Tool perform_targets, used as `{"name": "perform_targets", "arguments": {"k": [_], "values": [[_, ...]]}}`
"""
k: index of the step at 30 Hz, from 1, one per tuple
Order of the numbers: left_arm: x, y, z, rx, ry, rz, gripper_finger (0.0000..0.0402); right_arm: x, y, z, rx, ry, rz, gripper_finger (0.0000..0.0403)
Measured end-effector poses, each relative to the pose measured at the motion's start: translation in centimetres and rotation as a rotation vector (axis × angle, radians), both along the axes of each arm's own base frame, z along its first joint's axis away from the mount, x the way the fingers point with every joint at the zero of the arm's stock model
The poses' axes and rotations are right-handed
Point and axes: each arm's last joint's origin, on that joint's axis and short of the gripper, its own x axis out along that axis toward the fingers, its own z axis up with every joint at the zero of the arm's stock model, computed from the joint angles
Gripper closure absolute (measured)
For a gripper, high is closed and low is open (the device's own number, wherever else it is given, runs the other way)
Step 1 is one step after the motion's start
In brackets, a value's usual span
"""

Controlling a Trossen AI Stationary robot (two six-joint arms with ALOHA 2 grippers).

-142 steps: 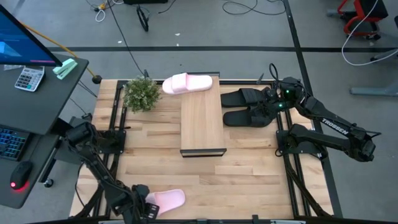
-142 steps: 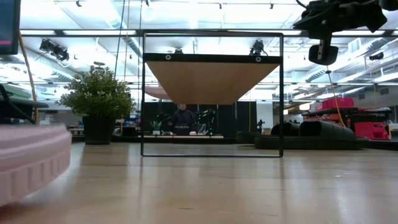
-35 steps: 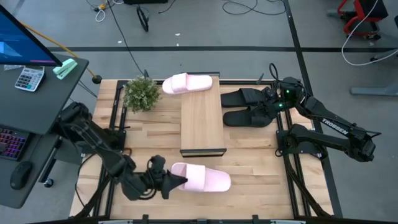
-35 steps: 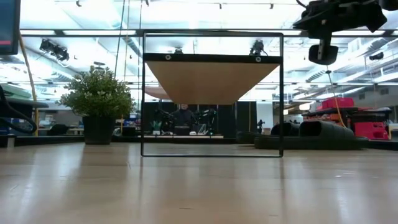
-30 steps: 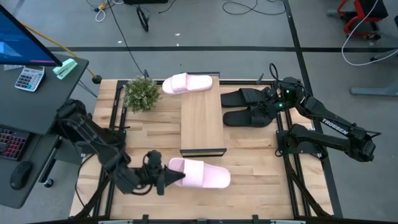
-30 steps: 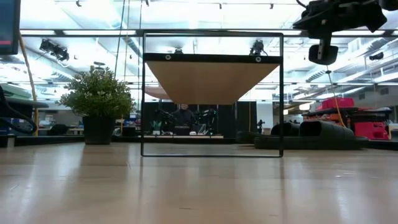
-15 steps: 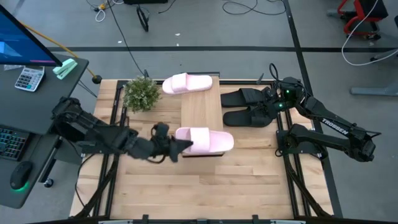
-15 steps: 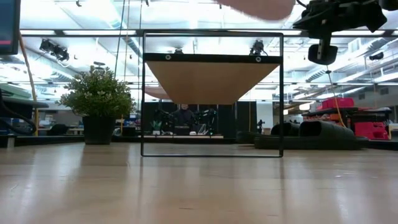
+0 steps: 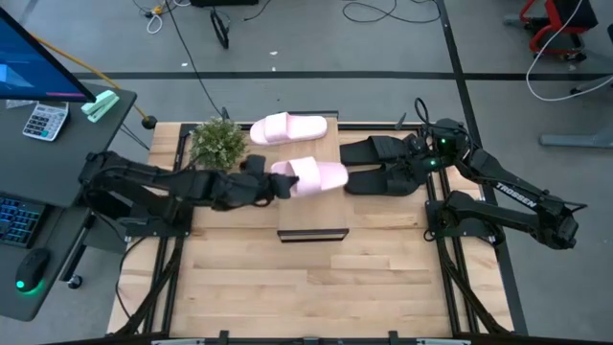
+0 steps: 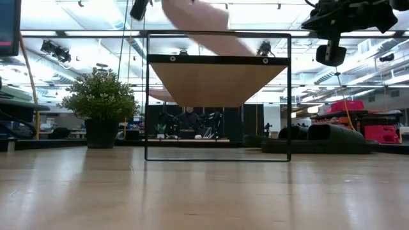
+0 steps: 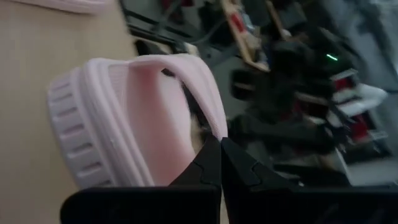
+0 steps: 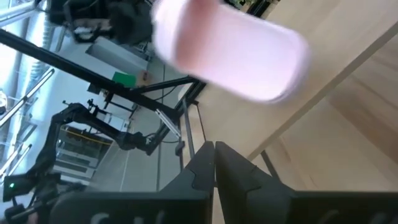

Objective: Pick and place slides into the shelf
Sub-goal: Put the pink slipper on the shelf

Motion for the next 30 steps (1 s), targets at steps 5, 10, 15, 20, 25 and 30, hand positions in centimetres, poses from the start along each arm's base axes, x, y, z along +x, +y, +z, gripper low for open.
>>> {"name": "perform_targets", "arguments": {"k": [5,10,15,20,25,30], "values": [[-0.6,2.0,0.2,-0.022,0.015,0.072,0.0401,-0.2,0.2,0.2,-0.017,-0.015,0.006,0.0383],[-2.0,3.5,2.0,0.019,-0.024,0.057,0.0401,-0.5,0.5,0.5,-0.036,-0.033,0.007,0.0383],[-2.9,4.8,3.7,0.077,-0.103,0.021,0.0401,-0.7,0.6,0.6,-0.046,-0.044,0.007,0.0383],[-2.7,6.4,4.7,0.105,-0.19,-0.038,0.0401,-0.7,0.6,0.7,-0.043,-0.045,0.004,0.0383],[-2.2,7.8,4.1,0.095,-0.165,-0.058,0.0401,-0.7,0.6,0.7,-0.027,-0.045,0.0,0.0383],[-1.9,8.6,4.9,0.138,-0.25,-0.073,0.0401,-0.7,0.5,0.7,-0.025,-0.041,-0.017,0.0383]]}}
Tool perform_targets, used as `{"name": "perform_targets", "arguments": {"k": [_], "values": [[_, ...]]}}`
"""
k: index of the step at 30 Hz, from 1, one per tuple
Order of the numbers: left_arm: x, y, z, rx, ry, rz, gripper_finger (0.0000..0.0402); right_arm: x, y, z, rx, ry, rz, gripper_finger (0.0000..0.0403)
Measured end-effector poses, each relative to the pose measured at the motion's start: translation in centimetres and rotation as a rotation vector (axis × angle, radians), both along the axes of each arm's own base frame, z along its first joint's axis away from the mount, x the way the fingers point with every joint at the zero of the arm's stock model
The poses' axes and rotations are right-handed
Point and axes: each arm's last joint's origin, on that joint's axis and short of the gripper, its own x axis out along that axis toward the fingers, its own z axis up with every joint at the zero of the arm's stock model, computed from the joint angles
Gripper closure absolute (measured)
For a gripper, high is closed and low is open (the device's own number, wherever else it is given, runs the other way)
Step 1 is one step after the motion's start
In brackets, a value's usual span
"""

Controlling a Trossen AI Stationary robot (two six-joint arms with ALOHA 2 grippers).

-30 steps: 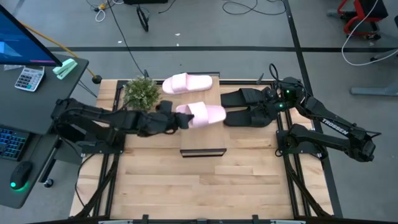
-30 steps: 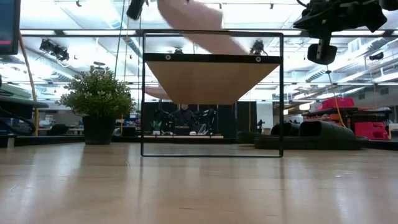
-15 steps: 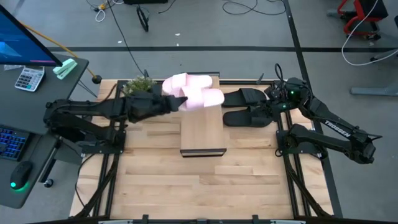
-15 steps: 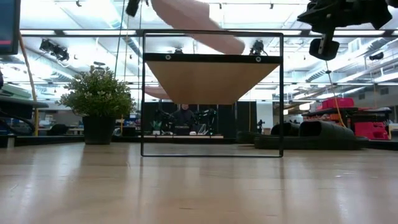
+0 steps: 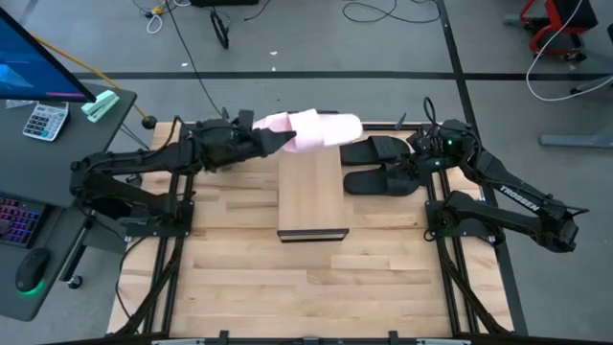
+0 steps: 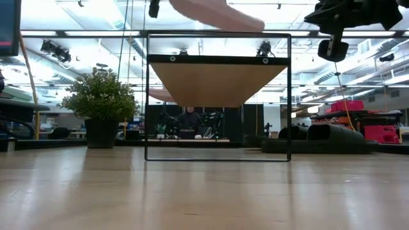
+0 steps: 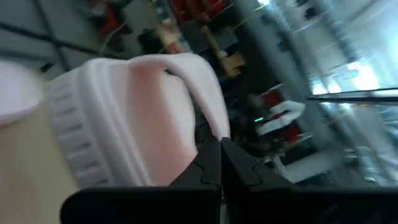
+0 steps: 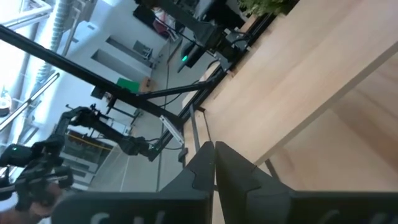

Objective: Pick and place slides into the shelf
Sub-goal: Put the pink slipper on the shelf

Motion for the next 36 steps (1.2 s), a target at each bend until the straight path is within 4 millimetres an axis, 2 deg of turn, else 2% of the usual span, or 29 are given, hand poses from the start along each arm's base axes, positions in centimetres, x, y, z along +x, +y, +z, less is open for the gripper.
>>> {"name": "perform_targets", "arguments": {"k": [3,7,10,20,36], "values": [[0.8,0.3,-0.9,0.017,-0.128,-0.043,0.0401,0.0,0.0,0.0,0.007,0.003,-0.008,0.0383],[0.9,0.5,-3.9,-0.044,-0.29,-0.063,0.0401,0.0,0.0,0.0,0.012,0.003,-0.009,0.0383],[0.4,0.4,-6.2,-0.087,-0.345,-0.052,0.0401,0.0,0.0,0.0,0.033,0.008,-0.014,0.0383],[-2.0,0.2,-10.3,-0.179,-0.242,-0.034,0.0401,0.0,0.0,0.0,0.054,0.012,-0.021,0.0383],[-6.4,0.6,-13.0,-0.212,-0.081,0.057,0.0401,0.0,-0.1,0.0,0.05,0.02,-0.062,0.0383]]}}
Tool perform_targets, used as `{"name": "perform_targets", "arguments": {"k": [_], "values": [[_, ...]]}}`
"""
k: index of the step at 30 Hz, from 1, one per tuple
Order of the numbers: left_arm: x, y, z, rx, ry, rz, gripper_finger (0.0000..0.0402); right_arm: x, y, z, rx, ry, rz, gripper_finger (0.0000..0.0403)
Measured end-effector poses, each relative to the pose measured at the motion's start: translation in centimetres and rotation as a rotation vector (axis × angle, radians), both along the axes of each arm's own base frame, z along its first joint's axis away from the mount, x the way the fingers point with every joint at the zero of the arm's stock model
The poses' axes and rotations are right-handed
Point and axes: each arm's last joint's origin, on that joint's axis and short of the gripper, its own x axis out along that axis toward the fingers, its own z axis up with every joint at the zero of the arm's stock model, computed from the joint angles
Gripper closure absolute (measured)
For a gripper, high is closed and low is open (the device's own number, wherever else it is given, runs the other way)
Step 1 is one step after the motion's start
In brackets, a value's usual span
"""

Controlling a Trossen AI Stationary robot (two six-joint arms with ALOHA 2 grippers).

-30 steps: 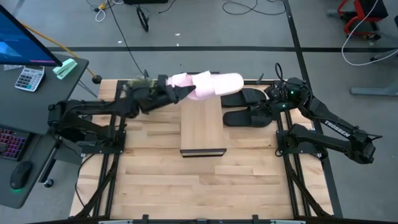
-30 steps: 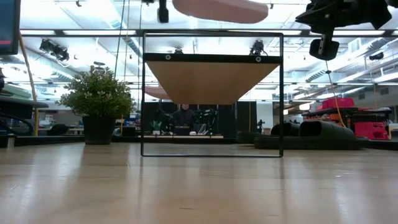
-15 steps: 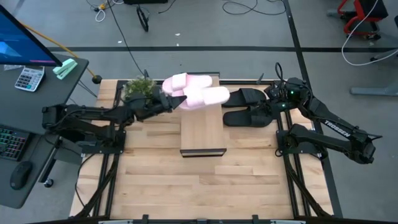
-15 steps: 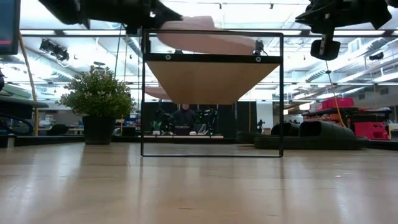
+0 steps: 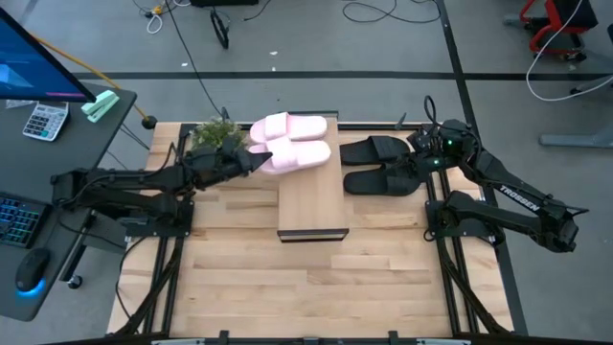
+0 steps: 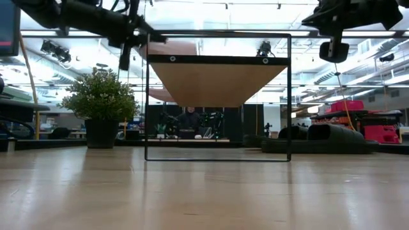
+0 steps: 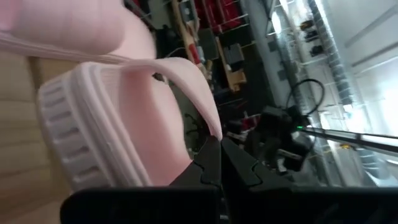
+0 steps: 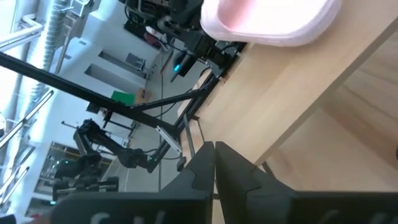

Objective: Pick and place slides into the shelf
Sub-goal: Put the pink slipper on the shelf

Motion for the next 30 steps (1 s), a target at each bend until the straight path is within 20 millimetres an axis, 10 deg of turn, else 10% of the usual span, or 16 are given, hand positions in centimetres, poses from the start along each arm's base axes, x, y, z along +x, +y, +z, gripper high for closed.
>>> {"name": "perform_targets", "arguments": {"k": [30], "values": [[-1.2,1.3,-2.7,-0.022,0.136,0.1,0.0401,0.0,-0.1,0.0,0.01,0.006,-0.024,0.0383]]}}
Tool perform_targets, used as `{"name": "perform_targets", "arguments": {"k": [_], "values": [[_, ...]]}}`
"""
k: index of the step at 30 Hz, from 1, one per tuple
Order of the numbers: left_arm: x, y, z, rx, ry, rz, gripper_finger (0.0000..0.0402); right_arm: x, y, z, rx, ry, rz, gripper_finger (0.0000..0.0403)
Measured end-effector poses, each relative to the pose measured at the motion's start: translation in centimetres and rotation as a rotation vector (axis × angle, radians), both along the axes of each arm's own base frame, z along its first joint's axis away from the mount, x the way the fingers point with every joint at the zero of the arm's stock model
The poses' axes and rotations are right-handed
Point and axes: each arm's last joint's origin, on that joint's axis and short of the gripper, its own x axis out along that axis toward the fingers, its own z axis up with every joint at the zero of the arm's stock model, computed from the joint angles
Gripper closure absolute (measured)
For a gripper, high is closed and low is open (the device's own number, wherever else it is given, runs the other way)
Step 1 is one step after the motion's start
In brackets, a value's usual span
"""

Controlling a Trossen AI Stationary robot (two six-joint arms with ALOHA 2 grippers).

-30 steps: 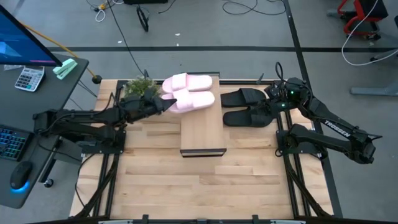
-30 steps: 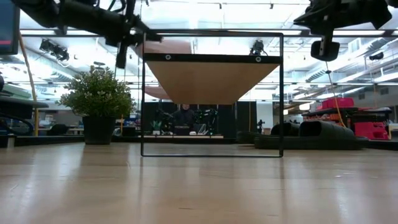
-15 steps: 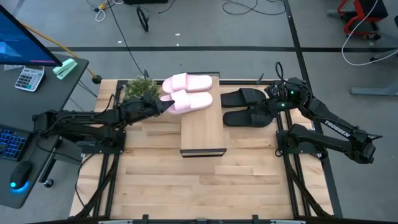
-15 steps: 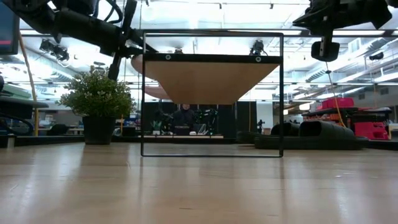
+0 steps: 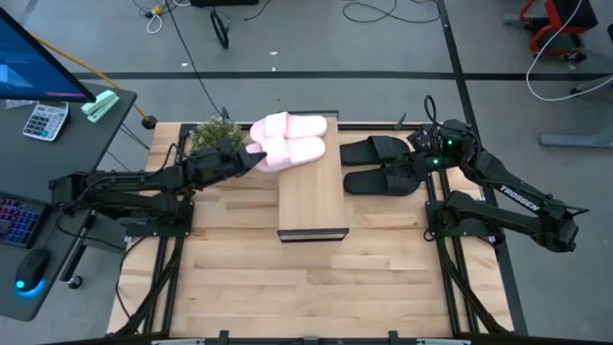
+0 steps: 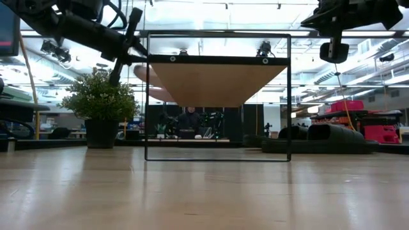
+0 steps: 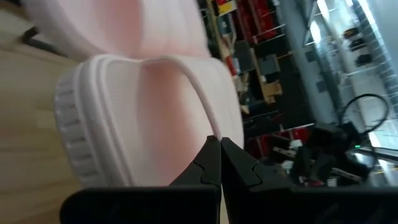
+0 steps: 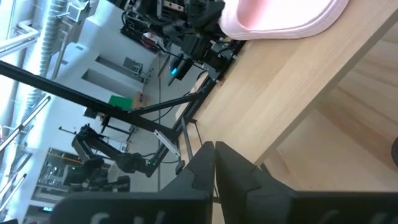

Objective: Pick and place slides into the shelf
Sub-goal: Put the pink slipper on the shelf

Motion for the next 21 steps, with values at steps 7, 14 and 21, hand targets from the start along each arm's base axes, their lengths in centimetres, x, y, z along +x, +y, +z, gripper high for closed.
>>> {"name": "perform_targets", "arguments": {"k": [7,14,21], "values": [[-0.04,-0.03,-0.29,-0.011,0.028,-0.002,0.0401,0.0,0.0,-0.01,0.001,0.001,0.0,0.0383],[-0.04,-0.03,-0.3,-0.012,0.029,-0.002,0.04,0.0,0.0,-0.01,0.001,0.001,0.0,0.0383],[-0.03,-0.02,-0.45,-0.016,0.041,0.0,0.0395,0.0,0.0,-0.01,0.003,0.001,0.0,0.0383]]}}
